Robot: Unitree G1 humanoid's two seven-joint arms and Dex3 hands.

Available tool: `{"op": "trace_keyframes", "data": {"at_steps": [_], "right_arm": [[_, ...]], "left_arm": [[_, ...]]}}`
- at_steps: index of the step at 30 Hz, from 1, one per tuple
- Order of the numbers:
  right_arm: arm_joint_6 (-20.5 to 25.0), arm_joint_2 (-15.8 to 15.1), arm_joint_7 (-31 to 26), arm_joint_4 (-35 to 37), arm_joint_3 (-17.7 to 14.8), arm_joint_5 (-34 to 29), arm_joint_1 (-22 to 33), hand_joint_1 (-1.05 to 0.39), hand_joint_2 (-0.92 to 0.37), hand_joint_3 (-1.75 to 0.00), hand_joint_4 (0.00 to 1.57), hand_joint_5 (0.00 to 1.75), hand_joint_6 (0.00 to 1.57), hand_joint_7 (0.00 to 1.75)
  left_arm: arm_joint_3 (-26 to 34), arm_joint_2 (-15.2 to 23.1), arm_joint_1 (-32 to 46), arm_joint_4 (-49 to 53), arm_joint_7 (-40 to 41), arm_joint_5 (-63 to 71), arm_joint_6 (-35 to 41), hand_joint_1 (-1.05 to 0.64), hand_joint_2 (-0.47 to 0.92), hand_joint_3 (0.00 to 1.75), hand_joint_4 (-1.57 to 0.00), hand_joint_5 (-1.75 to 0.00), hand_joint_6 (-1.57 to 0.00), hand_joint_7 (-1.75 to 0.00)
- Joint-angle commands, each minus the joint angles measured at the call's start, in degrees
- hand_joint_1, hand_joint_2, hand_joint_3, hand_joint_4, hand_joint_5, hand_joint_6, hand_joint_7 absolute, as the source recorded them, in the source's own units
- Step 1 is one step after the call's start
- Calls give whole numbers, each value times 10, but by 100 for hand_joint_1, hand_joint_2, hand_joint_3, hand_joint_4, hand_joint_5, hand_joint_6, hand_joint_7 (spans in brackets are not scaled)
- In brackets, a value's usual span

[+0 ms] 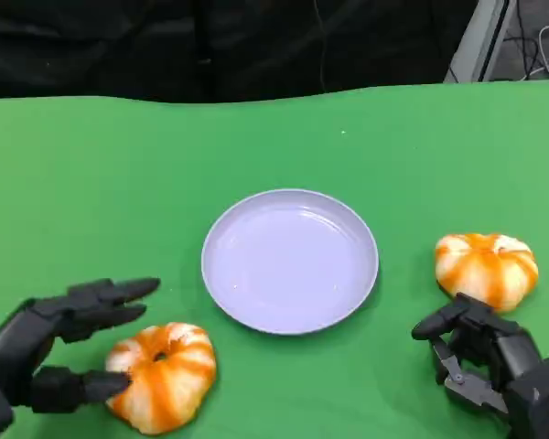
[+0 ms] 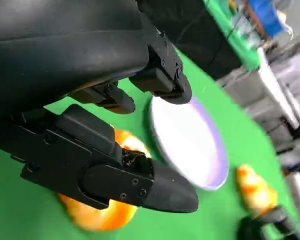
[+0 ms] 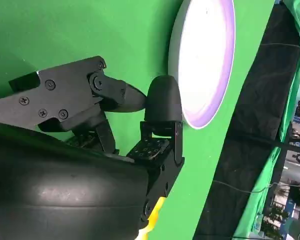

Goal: Grasp the bread from the table and place it into the plate.

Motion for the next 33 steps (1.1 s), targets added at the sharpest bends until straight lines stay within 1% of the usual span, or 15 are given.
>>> {"op": "trace_keyframes", "data": {"at_steps": [1, 7, 9, 13, 15, 24, 27, 33], "right_arm": [[10, -6, -3, 3, 0, -4, 5, -19, -81, -72, 75, 175, 71, 136], [10, -6, 1, 3, -1, 0, 6, -18, -81, -71, 74, 175, 70, 136], [11, -6, -1, 3, -1, 0, 6, -18, -81, -71, 74, 175, 71, 136], [12, -6, 1, 4, -1, 1, 6, -17, -82, -71, 74, 175, 71, 136], [12, -6, 0, 4, -1, 0, 5, -17, -82, -71, 74, 175, 70, 136], [11, -6, -4, 4, 0, -2, 5, -18, -81, -70, 74, 175, 71, 136], [11, -5, -4, 2, 1, -2, 5, -18, -82, -70, 74, 175, 71, 136], [8, -6, -4, 2, 1, -3, 6, -20, -82, -70, 75, 175, 70, 135]], "left_arm": [[-31, 52, 24, -64, 62, 90, 12, -105, 92, 20, -51, 0, -45, 0], [-68, 92, 68, -204, 104, 190, 97, -105, 92, 28, -49, 0, -41, 0], [-77, 99, 77, -230, 113, 205, 116, -105, 92, 30, -49, 0, -41, 0], [-105, 110, 99, -329, 108, 269, 198, -105, 92, 31, -46, 0, -39, 0], [-114, 113, 104, -355, 107, 281, 225, -105, 92, 32, -45, 0, -39, 0], [-152, 119, 123, -440, 92, 294, 310, -105, 92, 31, -45, 0, -36, 0], [-168, 119, 118, -439, 95, 299, 328, -105, 92, 31, -45, 0, -36, 0], [-190, 121, 102, -401, 119, 311, 331, -105, 92, 31, -47, -1, -35, 0]]}}
